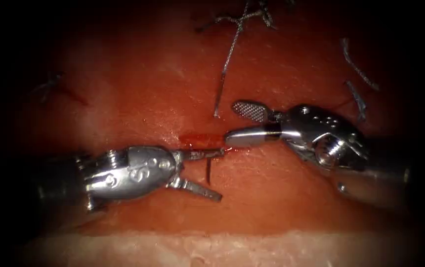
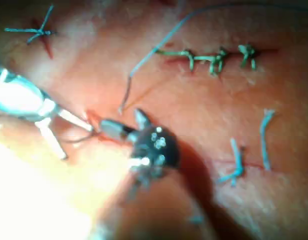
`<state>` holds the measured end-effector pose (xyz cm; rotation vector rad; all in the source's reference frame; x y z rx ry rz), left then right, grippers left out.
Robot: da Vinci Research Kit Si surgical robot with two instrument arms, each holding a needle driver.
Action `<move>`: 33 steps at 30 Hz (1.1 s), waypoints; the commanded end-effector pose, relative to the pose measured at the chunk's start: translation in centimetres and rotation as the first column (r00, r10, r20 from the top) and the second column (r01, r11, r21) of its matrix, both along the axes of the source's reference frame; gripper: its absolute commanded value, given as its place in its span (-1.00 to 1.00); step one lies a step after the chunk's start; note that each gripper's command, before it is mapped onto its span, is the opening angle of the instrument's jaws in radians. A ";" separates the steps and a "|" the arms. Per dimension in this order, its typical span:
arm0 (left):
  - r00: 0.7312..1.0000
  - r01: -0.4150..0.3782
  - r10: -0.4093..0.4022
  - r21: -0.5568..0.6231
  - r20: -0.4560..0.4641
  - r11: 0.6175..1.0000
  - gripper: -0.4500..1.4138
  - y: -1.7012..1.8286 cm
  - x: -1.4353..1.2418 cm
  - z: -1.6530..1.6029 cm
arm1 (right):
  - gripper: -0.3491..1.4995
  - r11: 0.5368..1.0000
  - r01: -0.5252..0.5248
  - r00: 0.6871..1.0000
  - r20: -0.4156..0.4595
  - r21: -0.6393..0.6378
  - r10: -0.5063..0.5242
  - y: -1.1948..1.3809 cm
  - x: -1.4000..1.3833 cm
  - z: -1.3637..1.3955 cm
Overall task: Wound Closure
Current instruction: Use the left gripper to pull the needle through the tissue.
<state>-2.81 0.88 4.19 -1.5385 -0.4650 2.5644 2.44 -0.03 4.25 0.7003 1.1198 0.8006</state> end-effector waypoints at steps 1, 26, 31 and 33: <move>1.000 -0.001 0.001 -0.002 0.001 1.000 -0.33 0.01 -0.05 0.07 | 0.58 1.000 0.000 1.000 -0.002 0.000 0.000 0.00 0.06 0.05; 0.995 0.056 -0.095 0.643 0.026 0.764 -1.00 -0.19 -0.06 -0.94 | 0.49 1.000 0.014 1.000 0.021 -0.024 -0.014 -0.02 0.00 0.02; 0.996 0.019 -0.068 0.645 0.050 0.764 -1.00 -0.20 0.02 -1.08 | 0.49 1.000 0.015 1.000 0.020 -0.012 -0.014 -0.05 -0.03 -0.02; 0.997 0.040 -0.074 0.617 0.030 0.786 -1.00 -0.12 0.07 -1.15 | 0.49 1.000 0.009 1.000 0.021 0.013 -0.009 -0.04 -0.06 -0.05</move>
